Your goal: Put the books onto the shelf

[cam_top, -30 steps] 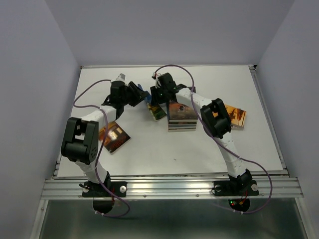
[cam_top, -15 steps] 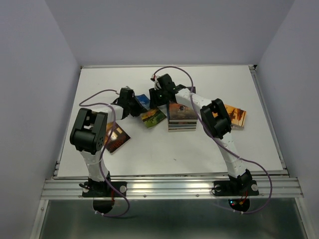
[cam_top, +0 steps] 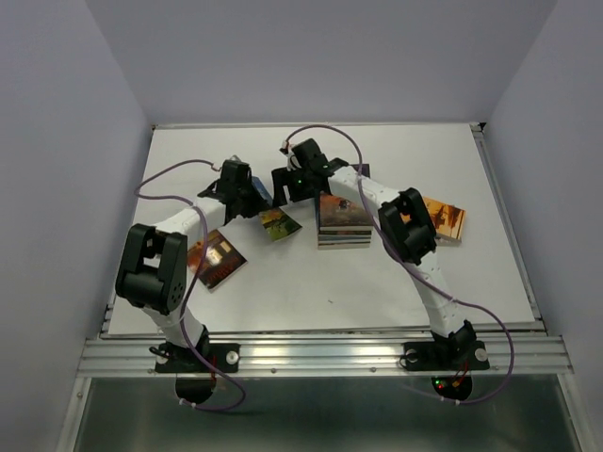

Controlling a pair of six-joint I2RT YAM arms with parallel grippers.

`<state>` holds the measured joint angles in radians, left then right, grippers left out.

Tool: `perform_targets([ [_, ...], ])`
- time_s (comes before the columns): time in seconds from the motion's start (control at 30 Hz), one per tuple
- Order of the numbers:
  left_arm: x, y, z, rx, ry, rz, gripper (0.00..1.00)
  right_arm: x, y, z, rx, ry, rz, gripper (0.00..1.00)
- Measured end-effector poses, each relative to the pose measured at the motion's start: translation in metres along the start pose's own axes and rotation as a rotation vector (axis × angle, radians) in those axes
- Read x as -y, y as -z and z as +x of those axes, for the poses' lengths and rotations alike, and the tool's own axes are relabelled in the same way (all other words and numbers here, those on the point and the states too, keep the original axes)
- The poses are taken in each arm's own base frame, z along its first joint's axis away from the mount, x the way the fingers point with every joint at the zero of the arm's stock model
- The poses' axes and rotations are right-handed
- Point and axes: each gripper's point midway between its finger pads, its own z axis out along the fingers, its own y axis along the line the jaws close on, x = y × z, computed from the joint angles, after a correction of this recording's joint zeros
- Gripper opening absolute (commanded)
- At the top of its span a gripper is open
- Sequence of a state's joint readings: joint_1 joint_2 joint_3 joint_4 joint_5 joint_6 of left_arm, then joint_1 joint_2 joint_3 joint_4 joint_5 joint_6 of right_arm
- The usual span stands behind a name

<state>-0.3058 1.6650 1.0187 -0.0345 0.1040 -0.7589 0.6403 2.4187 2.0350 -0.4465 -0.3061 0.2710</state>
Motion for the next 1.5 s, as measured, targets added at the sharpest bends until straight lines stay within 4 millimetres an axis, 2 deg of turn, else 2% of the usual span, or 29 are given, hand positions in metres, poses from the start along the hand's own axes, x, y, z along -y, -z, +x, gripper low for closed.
perform_targets([
  [0.07,0.004,0.008,-0.007,0.022,-0.022,0.007,0.0,-0.001,0.007,-0.009,0.013,0.011,0.016,0.81],
  [0.1,0.011,0.017,-0.015,0.05,-0.042,0.023,0.0,-0.001,0.012,-0.016,0.026,0.018,0.028,0.91],
  [0.13,0.014,0.021,-0.019,0.065,-0.051,0.034,0.0,-0.002,0.016,-0.022,0.039,0.023,0.036,0.93],
  [0.23,0.035,0.046,-0.039,0.14,-0.089,0.096,0.0,-0.006,0.047,-0.055,0.125,0.045,0.08,1.0],
  [0.37,0.073,0.083,-0.064,0.222,-0.166,0.218,0.0,-0.01,0.106,-0.101,0.268,0.042,0.127,1.0],
  [0.43,0.093,0.096,-0.072,0.237,-0.209,0.28,0.0,-0.004,0.151,-0.122,0.356,0.017,0.165,1.0],
  [0.47,0.106,0.103,-0.075,0.244,-0.24,0.322,0.0,0.0,0.164,-0.127,0.381,0.006,0.182,1.0],
  [0.53,0.135,0.114,-0.077,0.235,-0.31,0.411,0.0,0.024,0.212,-0.136,0.469,-0.046,0.245,1.0],
  [0.63,0.177,0.116,-0.072,0.205,-0.402,0.526,0.0,0.072,0.262,-0.129,0.544,-0.139,0.354,1.0],
  [0.7,0.207,0.109,-0.061,0.165,-0.463,0.608,0.0,0.105,0.288,-0.115,0.572,-0.204,0.438,1.0],
  [0.8,0.237,0.084,-0.038,0.076,-0.519,0.677,0.0,0.153,0.317,-0.08,0.584,-0.305,0.571,1.0],
  [0.9,0.259,0.052,-0.017,-0.006,-0.551,0.721,0.0,0.176,0.333,-0.045,0.57,-0.376,0.646,1.0],
  [0.97,0.265,0.025,0.004,-0.082,-0.561,0.729,0.0,0.184,0.34,-0.034,0.575,-0.402,0.674,1.0],
  [1.1,0.262,-0.013,0.038,-0.208,-0.553,0.722,0.0,0.189,0.348,-0.029,0.592,-0.433,0.685,1.0],
  [1.23,0.245,-0.037,0.057,-0.296,-0.492,0.667,0.0,0.193,0.352,-0.03,0.605,-0.447,0.687,1.0],
  [1.5,0.227,-0.054,0.062,-0.335,-0.434,0.574,0.02,0.192,0.35,-0.028,0.603,-0.464,0.666,1.0],
])
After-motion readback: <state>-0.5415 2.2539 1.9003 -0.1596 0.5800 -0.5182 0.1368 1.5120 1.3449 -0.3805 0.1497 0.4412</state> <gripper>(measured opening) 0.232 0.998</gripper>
